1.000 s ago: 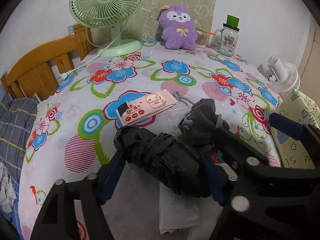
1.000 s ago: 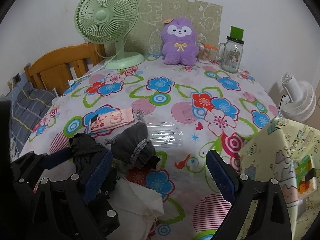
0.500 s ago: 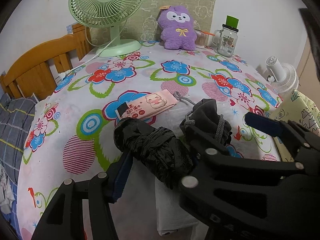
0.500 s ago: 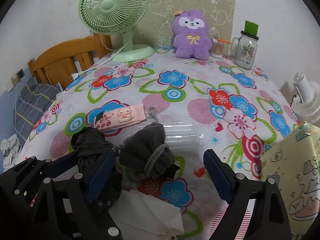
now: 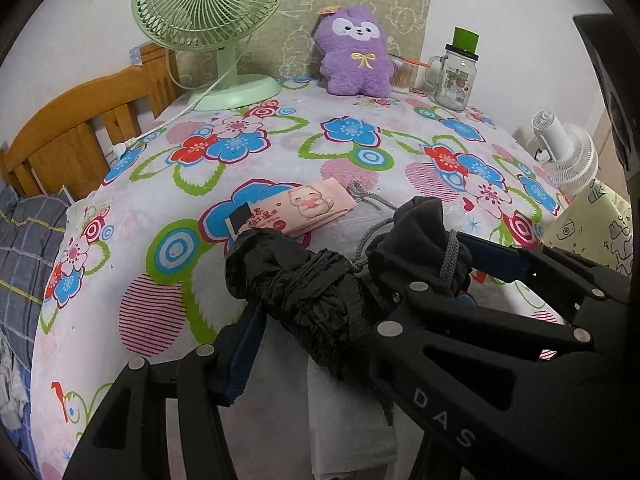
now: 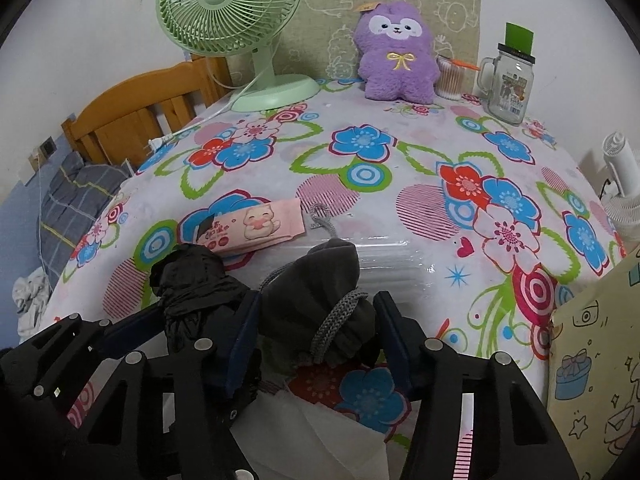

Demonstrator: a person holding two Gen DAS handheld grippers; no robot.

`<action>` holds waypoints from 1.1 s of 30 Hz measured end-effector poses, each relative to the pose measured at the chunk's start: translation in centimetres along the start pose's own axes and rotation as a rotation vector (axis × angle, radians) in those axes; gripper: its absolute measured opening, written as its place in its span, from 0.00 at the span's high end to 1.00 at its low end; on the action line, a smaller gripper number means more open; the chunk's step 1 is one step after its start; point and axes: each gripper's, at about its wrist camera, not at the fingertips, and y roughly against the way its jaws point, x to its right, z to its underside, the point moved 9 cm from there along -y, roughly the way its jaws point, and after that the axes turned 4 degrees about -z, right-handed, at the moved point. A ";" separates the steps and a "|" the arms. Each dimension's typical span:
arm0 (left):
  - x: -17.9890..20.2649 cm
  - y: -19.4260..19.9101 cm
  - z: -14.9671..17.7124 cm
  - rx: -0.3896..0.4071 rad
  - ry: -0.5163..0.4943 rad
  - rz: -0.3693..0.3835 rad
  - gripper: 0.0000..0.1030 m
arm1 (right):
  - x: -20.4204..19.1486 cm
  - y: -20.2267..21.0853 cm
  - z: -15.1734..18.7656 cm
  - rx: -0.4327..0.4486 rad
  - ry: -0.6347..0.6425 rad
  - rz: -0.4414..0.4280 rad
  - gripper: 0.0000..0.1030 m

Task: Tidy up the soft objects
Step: 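Lift the umbrella and glove and carry them toward the paper box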

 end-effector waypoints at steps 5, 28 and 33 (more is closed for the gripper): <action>0.2 0.4 -0.2 0.012 -0.008 -0.007 0.42 | 0.3 0.5 0.0 0.010 -0.009 0.006 0.44; 2.0 4.3 -0.4 0.089 -0.038 -0.009 0.49 | 1.5 5.3 0.4 0.081 -0.036 0.025 0.44; 2.4 5.4 -0.3 0.108 -0.042 -0.011 0.49 | 1.6 6.7 0.5 0.101 -0.038 0.031 0.44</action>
